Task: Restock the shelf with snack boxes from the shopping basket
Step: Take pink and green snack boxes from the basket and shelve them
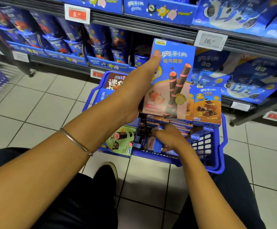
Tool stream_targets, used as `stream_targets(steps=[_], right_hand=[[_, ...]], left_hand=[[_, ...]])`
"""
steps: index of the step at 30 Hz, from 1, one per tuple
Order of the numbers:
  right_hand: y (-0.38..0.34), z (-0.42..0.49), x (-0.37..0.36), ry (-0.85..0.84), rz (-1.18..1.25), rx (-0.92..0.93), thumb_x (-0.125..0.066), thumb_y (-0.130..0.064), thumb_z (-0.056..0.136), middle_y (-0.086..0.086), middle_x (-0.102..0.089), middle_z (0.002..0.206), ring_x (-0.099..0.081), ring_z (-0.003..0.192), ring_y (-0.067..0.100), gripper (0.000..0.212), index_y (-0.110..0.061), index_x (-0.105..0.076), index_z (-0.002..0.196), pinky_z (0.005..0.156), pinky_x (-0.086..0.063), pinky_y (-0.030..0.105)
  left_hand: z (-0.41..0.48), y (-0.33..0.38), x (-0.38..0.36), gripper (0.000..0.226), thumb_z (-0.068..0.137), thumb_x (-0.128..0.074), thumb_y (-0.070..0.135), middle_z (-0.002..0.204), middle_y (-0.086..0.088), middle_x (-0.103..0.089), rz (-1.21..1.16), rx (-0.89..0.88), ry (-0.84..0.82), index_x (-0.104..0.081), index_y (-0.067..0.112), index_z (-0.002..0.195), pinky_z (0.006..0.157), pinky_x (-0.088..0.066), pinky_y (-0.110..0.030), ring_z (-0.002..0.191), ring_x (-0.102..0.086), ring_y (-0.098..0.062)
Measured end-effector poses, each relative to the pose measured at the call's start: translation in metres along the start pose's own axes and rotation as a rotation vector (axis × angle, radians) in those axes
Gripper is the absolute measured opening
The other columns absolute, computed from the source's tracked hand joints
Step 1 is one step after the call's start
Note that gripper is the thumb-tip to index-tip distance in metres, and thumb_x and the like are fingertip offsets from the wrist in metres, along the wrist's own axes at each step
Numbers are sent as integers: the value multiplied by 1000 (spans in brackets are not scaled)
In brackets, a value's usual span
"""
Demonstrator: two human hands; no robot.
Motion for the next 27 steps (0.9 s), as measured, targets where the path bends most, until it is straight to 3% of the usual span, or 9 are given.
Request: stream_targets(steps=[3, 6, 12, 17, 19, 23, 27], right_hand=[[-2, -26, 27, 19, 169, 49, -65, -33, 87, -2, -72, 95, -69, 80, 17, 21, -25, -64, 107, 47, -55, 25], [-3, -47, 51, 29, 326, 104, -66, -27, 91, -2, -76, 94, -72, 77, 11, 17, -26, -67, 108, 48, -52, 22], [-1, -75, 87, 133, 760, 222, -61, -26, 73, -2, -77, 89, -74, 80, 16, 30, -21, -70, 102, 68, -55, 32], [-3, -90, 115, 298, 1200, 394, -58, -14, 91, 6, -74, 106, -70, 97, 23, 24, -11, -70, 111, 88, -56, 41], [-4, -96, 120, 362, 1270, 407, -58, -14, 94, 14, -70, 118, -67, 107, 29, 34, -4, -64, 126, 95, -53, 44], [-6, -106, 125, 389, 1407, 403, -55, -16, 98, 11, -70, 127, -69, 111, 24, 40, -4, -59, 136, 87, -59, 37], [-18, -115, 124, 309, 1580, 457, -49, -13, 100, 18, -59, 143, -58, 132, 32, 49, 0, -46, 148, 109, -46, 54]], left_hand=[[-1, 1, 3, 54, 103, -45, 68, 126, -1, -77, -7, 4, 10, -70, 30, 132, 100, -58, -60, 117, -72, -35], [0, 2, 3, 50, 104, -43, 67, 117, 0, -80, -26, 3, 16, -76, 30, 109, 99, -58, -60, 115, -73, -33], [5, 6, 6, 53, 105, -39, 67, 110, 5, -81, -18, -14, 61, -76, 29, 106, 94, -62, -53, 105, -78, -25], [9, 13, 15, 53, 105, -39, 67, 101, 8, -82, -33, -59, 125, -76, 29, 102, 71, -67, -40, 86, -81, -16], [12, 18, 21, 55, 104, -38, 69, 103, 9, -82, -15, -89, 157, -77, 31, 100, 78, -67, -45, 90, -81, -17], [15, 23, 30, 57, 103, -37, 72, 101, 9, -82, 18, -126, 225, -78, 33, 94, 89, -64, -49, 92, -81, -18], [17, 16, 31, 63, 102, -29, 75, 104, 8, -82, 1, -112, 217, -77, 35, 102, 85, -65, -50, 93, -80, -19]])
Point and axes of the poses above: each hand's wrist, its own z-axis towards the middle knuckle, its own x-axis out of the back of the hand, y = z × x, the point moved 6 cm from there along z, towards the middle knuckle
